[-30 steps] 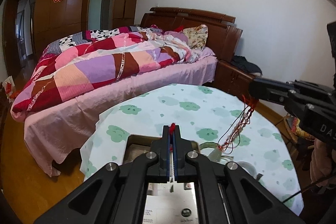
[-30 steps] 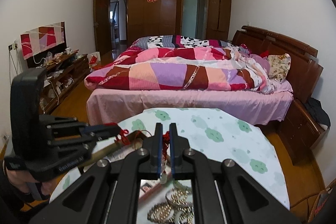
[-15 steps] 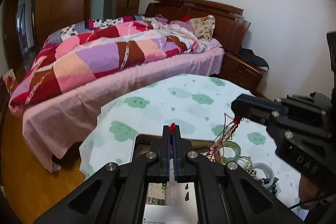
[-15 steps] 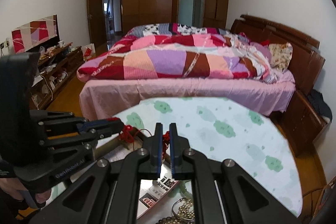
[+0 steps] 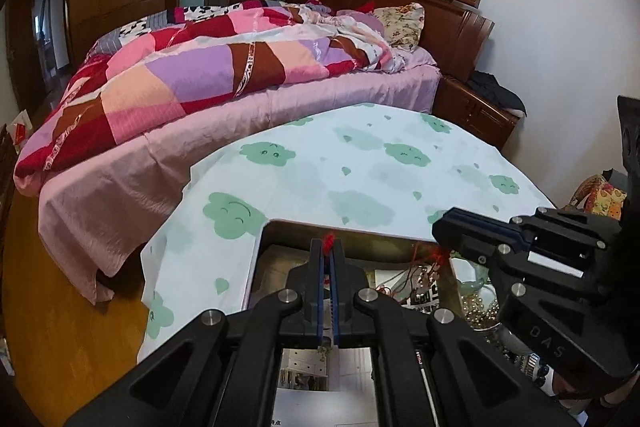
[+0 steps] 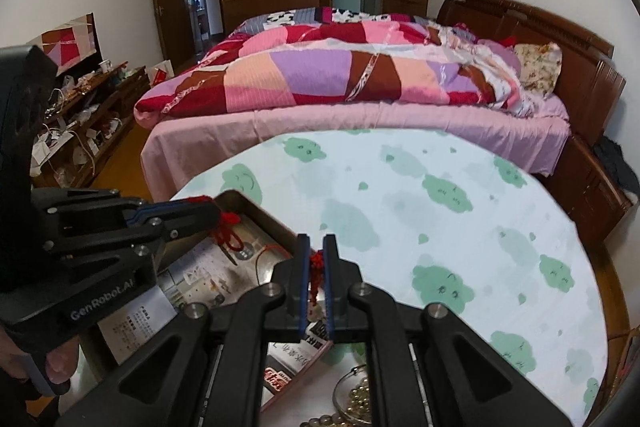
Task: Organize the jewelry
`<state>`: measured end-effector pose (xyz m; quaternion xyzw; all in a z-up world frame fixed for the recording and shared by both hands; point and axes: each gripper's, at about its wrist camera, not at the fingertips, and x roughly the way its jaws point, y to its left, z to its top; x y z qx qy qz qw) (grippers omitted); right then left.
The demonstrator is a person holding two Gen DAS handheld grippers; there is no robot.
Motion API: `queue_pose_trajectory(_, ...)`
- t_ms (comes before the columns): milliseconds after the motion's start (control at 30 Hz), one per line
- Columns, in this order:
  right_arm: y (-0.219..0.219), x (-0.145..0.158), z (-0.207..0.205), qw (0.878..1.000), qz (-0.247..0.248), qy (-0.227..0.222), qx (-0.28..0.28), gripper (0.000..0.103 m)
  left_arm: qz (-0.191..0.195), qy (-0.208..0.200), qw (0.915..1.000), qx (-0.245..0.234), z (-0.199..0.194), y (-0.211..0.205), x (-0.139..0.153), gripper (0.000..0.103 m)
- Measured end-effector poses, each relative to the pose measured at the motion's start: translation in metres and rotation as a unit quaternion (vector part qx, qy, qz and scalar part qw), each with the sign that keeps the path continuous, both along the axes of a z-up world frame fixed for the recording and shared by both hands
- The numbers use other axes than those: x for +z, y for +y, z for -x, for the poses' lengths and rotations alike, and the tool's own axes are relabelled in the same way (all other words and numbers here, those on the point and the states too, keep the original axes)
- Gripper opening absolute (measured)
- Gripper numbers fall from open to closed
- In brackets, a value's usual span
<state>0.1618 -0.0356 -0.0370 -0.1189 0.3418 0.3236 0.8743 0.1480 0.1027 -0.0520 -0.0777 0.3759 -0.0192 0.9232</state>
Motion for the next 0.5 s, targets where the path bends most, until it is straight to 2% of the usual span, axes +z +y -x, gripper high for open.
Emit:
queue_pose_trajectory(33, 0.001, -0.001, 0.000, 1.000, 0.006, 0.001, -0.001, 0.010, 0.002, 0.005, 1.0000, 0.003, -0.001, 0.001, -0.001, 0.004)
queue_pose_trajectory(100, 0.000, -0.004, -0.002, 1.000, 0.012, -0.001, -0.007, 0.018, 0.001, 0.008, 0.9999, 0.006, -0.001, 0.000, -0.002, 0.011)
queue_pose_trajectory(133, -0.001, -0.004, -0.002, 1.000, 0.009, 0.001, -0.007, 0.026, 0.003, 0.007, 1.0000, 0.004, 0.000, 0.000, -0.002, 0.027)
queue_pose_trajectory(167, -0.003, -0.004, -0.002, 1.000, 0.006, 0.002, -0.007, 0.027, 0.003, 0.005, 1.0000, 0.005, 0.000, 0.000, -0.001, 0.052)
queue_pose_trajectory(233, -0.007, -0.003, 0.001, 1.000, 0.008, -0.006, -0.011, 0.030, 0.000, -0.012, 0.9997, 0.020, 0.006, 0.002, 0.003, 0.078)
queue_pose_trajectory(267, -0.008, -0.002, 0.001, 1.000, 0.008, -0.007, -0.012, 0.038, 0.006, -0.029, 0.9994, 0.019, 0.009, 0.003, 0.008, 0.078)
queue_pose_trajectory(333, -0.015, 0.000, 0.003, 1.000, 0.002, -0.008, -0.017, 0.048, 0.015, -0.031, 0.9993, 0.014, 0.011, 0.005, 0.011, 0.078)
queue_pose_trajectory(400, -0.023, 0.003, 0.008, 1.000, 0.001, -0.012, -0.017, 0.050, 0.012, -0.030, 0.9993, 0.021, 0.014, 0.006, 0.014, 0.078)
queue_pose_trajectory(500, -0.041, 0.006, 0.015, 1.000, 0.002, -0.014, -0.026, 0.060, 0.014, -0.038, 0.9988, 0.027, 0.023, 0.006, 0.016, 0.078)
